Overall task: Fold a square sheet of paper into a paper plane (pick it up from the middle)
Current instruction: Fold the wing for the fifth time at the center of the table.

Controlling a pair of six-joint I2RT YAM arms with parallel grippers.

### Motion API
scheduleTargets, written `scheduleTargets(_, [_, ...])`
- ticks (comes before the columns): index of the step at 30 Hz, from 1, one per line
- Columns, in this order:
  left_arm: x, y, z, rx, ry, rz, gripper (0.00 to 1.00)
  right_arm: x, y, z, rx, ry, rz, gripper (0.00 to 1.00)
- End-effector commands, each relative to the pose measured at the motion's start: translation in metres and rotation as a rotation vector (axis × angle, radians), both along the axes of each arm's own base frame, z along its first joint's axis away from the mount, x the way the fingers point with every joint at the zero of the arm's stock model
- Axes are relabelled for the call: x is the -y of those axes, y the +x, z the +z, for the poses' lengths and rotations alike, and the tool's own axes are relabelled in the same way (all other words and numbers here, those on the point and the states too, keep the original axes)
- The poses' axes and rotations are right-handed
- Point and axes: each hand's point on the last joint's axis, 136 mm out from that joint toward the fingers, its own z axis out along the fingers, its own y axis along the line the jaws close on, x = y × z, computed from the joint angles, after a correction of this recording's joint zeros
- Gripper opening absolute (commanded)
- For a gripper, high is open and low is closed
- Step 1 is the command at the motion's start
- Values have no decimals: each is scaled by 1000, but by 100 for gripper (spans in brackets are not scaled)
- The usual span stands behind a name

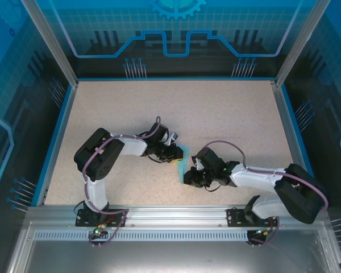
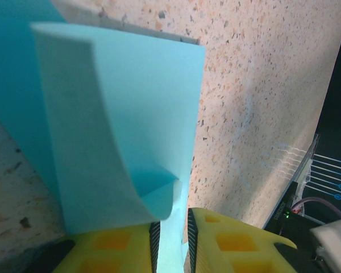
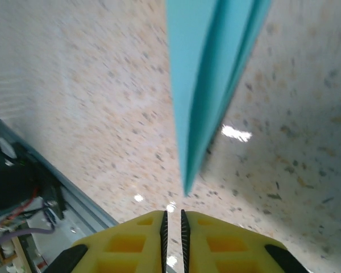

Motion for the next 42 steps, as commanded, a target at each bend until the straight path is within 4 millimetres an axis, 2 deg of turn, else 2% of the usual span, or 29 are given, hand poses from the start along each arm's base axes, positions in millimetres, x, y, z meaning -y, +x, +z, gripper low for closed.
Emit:
scheduleTargets(1, [-18, -25, -44, -119, 120, -6, 24, -8, 26, 22, 63, 79, -47, 18])
scheduleTargets(6, [-17, -24, -44, -120, 116, -7, 24, -31, 53, 28, 62, 141, -82, 16])
scheduleTargets(11, [-17, -25, -44, -124, 114, -11, 24, -40, 67, 14, 40, 147, -112, 15])
scheduleTargets(15, [-16, -24, -42, -118, 110, -13, 24, -23, 53, -26, -57, 50, -139, 15])
scheduleTargets(19, [-12, -23, -36, -106, 85, -22, 24, 1, 29, -62, -151, -70, -161, 12])
scheduleTargets(23, [-6, -17, -16, -62, 45, -41, 26, 21, 10, -81, -200, -130, -172, 11])
scheduleTargets(29, [2, 9, 34, 57, -20, -28, 35, 31, 3, -81, -198, -140, -95, 10])
scheduleTargets(33, [-4, 30, 72, 151, -57, 13, 43, 31, 3, -75, -190, -133, -30, 10])
scheduleTargets(35, [-6, 33, 83, 179, -66, 19, 44, 31, 5, -73, -185, -133, -3, 10])
scheduleTargets(38, [-8, 27, 83, 172, -69, 9, 40, 30, 7, -72, -189, -130, 20, 10])
scheduleTargets(42, [-11, 14, 69, 139, -81, 1, 30, 30, 12, -73, -194, -119, 23, 10])
